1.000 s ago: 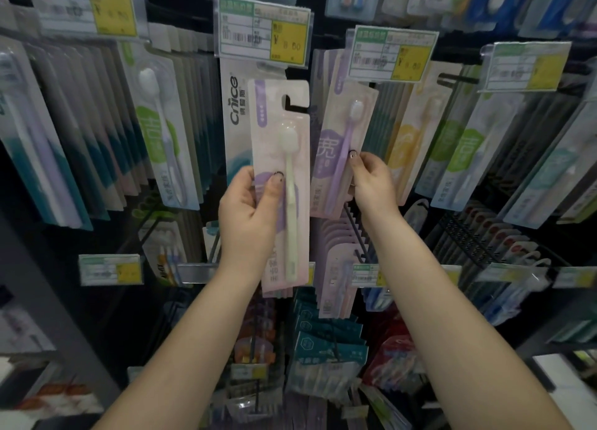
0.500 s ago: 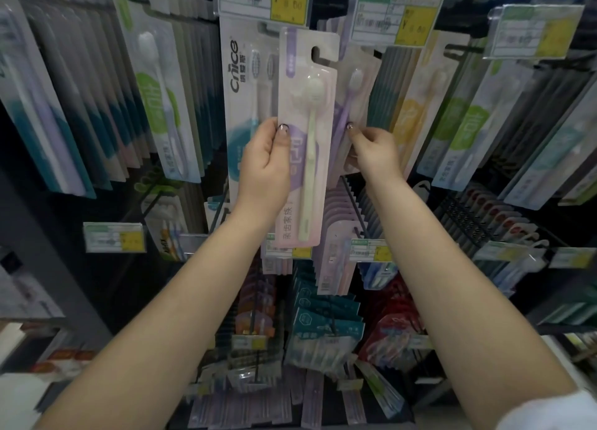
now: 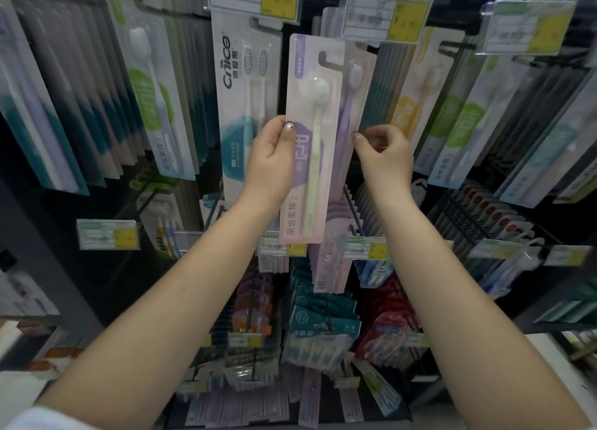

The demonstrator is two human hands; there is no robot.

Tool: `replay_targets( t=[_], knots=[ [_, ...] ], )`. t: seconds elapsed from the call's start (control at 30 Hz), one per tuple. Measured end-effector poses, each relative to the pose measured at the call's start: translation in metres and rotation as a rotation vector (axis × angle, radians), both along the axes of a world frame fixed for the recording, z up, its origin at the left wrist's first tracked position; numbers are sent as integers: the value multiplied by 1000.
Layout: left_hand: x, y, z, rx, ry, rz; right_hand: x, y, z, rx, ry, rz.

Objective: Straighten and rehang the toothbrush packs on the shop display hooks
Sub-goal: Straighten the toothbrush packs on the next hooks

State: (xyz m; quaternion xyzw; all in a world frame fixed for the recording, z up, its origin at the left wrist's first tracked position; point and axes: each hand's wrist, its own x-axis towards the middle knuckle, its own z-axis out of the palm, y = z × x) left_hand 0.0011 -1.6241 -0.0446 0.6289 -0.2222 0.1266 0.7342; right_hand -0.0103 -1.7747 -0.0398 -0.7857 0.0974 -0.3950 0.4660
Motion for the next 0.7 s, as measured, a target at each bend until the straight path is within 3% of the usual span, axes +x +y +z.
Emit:
replay_targets(
  t=[0.23,0.4,0.7],
  knots=[
    [4,-6,3,-29,12,18,-22,0,-1,68,-132,73],
    [8,-14,7,-57,28,8,-32,8,-6,-9,-48,225],
    [13,-21,21,-81,-6,10,-29,15,-8,-54,-3,268]
  ],
)
